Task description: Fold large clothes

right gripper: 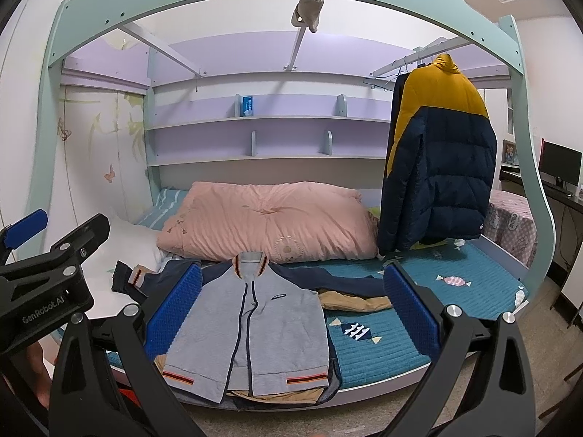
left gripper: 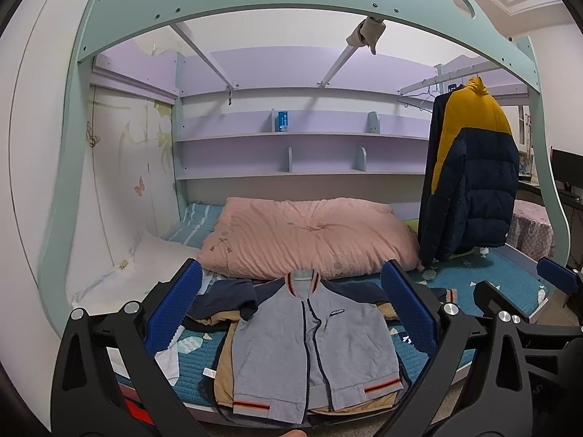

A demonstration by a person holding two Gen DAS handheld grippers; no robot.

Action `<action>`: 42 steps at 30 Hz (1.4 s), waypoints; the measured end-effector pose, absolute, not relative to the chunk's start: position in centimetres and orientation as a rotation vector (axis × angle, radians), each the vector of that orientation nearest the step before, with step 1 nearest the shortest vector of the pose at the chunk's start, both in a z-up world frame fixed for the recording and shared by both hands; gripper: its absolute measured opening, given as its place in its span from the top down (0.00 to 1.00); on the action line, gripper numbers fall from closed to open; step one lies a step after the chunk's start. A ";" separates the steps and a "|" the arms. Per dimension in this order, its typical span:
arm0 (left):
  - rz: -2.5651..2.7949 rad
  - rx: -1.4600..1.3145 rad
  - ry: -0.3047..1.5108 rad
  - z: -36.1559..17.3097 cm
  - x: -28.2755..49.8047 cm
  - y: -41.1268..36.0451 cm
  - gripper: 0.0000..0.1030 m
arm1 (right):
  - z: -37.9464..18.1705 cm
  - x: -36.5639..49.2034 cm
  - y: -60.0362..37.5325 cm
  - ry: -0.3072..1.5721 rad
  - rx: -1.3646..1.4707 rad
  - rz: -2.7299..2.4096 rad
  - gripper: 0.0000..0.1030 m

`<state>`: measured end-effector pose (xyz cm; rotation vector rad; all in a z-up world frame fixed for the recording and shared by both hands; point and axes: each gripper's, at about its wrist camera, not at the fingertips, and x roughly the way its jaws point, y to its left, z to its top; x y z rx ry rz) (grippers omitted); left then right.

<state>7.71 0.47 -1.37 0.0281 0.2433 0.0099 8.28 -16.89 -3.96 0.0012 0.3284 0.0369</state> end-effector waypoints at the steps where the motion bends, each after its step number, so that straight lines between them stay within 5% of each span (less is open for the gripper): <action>1: 0.010 0.028 0.244 -1.3 7.8 0.5 0.04 | -3.9 8.3 -16.9 0.328 0.001 0.037 0.07; 42: 0.017 0.032 0.228 -1.1 6.5 0.7 0.04 | -3.2 6.8 -17.0 0.313 0.008 0.043 0.07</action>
